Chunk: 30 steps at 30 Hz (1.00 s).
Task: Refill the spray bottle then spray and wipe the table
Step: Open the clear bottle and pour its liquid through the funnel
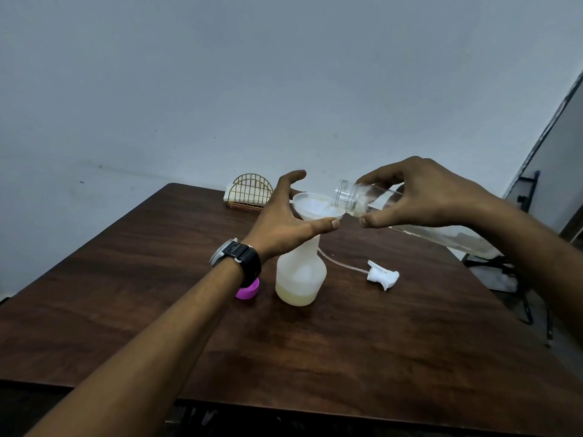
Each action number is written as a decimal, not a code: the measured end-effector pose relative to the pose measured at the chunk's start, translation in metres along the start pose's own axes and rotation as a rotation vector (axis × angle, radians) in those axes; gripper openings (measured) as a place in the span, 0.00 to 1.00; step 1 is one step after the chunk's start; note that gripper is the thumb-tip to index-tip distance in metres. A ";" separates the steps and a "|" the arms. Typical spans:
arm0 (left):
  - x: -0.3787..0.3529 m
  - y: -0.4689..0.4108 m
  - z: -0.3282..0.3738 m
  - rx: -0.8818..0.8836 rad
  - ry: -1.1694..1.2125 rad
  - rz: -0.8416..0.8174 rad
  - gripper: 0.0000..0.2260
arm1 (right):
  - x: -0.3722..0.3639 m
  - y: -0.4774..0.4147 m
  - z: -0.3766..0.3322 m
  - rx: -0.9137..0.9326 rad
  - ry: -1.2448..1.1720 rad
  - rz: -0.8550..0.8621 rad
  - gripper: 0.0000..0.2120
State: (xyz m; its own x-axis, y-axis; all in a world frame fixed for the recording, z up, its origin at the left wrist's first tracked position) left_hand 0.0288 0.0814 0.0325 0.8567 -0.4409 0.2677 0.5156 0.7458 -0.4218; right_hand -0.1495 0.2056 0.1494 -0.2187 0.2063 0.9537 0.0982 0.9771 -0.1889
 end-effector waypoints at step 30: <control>-0.001 -0.001 -0.002 -0.016 0.030 0.004 0.48 | 0.003 0.001 0.002 -0.008 0.004 0.012 0.28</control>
State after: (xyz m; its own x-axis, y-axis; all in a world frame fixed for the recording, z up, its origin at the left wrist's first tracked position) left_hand 0.0278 0.0801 0.0309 0.8585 -0.4529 0.2405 0.5124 0.7395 -0.4366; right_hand -0.1515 0.2072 0.1515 -0.2135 0.2182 0.9523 0.1091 0.9740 -0.1987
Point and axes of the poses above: each hand's wrist, its own y-axis away from the middle knuckle, its own x-axis out of the back of the hand, z = x × y, the point moved 3 cm from there along -y, towards the middle knuckle, and after that the axes turned 3 degrees about -z, right-handed, at the moved point
